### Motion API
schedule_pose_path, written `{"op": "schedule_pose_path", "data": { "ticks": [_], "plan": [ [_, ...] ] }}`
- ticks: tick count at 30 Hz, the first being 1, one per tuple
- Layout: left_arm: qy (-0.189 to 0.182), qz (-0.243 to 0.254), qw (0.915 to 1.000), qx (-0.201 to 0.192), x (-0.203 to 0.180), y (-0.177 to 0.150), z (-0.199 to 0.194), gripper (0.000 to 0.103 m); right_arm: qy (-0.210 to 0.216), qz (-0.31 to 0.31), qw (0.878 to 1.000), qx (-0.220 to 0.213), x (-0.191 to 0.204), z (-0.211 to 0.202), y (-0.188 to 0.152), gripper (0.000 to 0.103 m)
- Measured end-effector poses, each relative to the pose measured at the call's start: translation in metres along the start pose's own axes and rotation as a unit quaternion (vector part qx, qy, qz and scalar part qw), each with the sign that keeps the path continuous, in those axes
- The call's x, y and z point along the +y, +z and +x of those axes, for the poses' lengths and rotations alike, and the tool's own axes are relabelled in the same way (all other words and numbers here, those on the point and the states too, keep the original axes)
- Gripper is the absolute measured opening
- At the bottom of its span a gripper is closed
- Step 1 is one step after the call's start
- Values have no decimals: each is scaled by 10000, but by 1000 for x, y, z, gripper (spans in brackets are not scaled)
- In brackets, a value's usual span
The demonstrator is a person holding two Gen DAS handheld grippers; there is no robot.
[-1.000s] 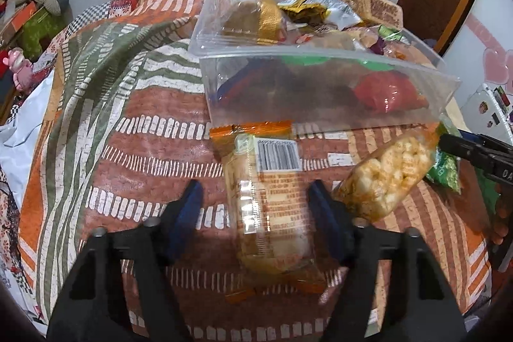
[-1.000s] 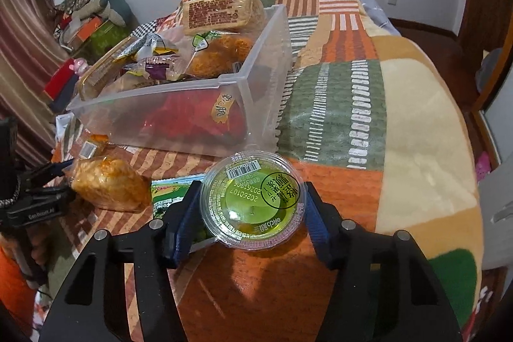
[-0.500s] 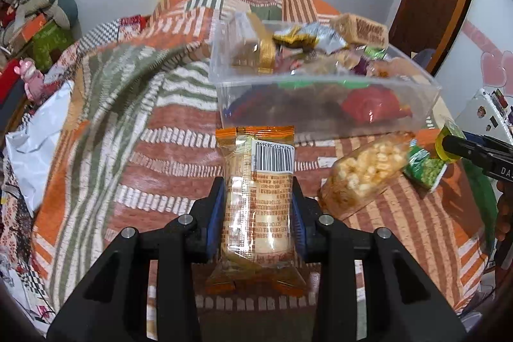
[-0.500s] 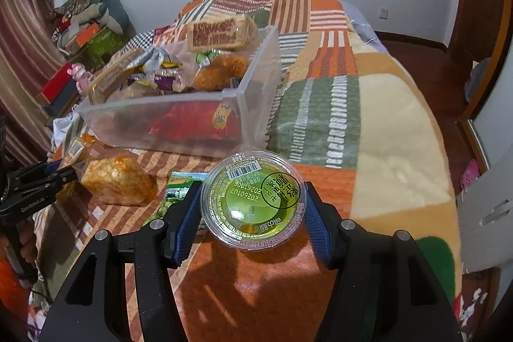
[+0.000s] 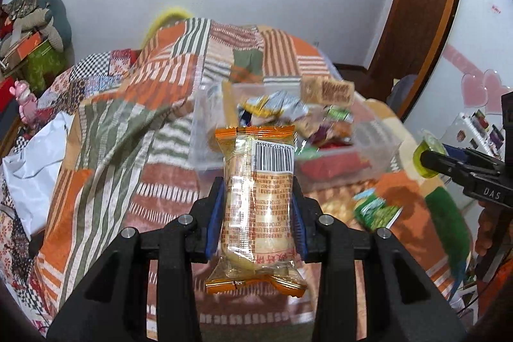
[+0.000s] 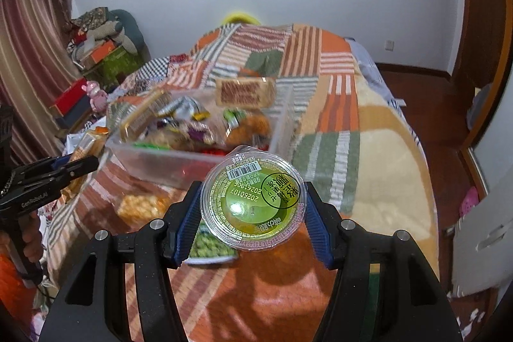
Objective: Organize snacks
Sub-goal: 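Carry both items over the clear box and open both tools to drop them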
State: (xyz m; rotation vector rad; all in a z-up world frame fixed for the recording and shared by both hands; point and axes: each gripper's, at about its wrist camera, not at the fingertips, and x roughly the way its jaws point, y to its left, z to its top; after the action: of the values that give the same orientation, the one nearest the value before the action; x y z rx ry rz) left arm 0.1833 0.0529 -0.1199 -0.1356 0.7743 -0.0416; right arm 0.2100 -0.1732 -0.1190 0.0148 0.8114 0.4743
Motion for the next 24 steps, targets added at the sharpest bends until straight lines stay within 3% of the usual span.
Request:
{"op": "schedule_pose_path", "data": {
  "ticks": [13,24],
  "plan": [
    [-189,45,9994,-281,-15,42,13,37,54,-110,9997,-207,7,20,31,56],
    [-138,1,9999,-87,-17,62,57,37,151,48,9999,-60,6,49,43,56]
  ]
}}
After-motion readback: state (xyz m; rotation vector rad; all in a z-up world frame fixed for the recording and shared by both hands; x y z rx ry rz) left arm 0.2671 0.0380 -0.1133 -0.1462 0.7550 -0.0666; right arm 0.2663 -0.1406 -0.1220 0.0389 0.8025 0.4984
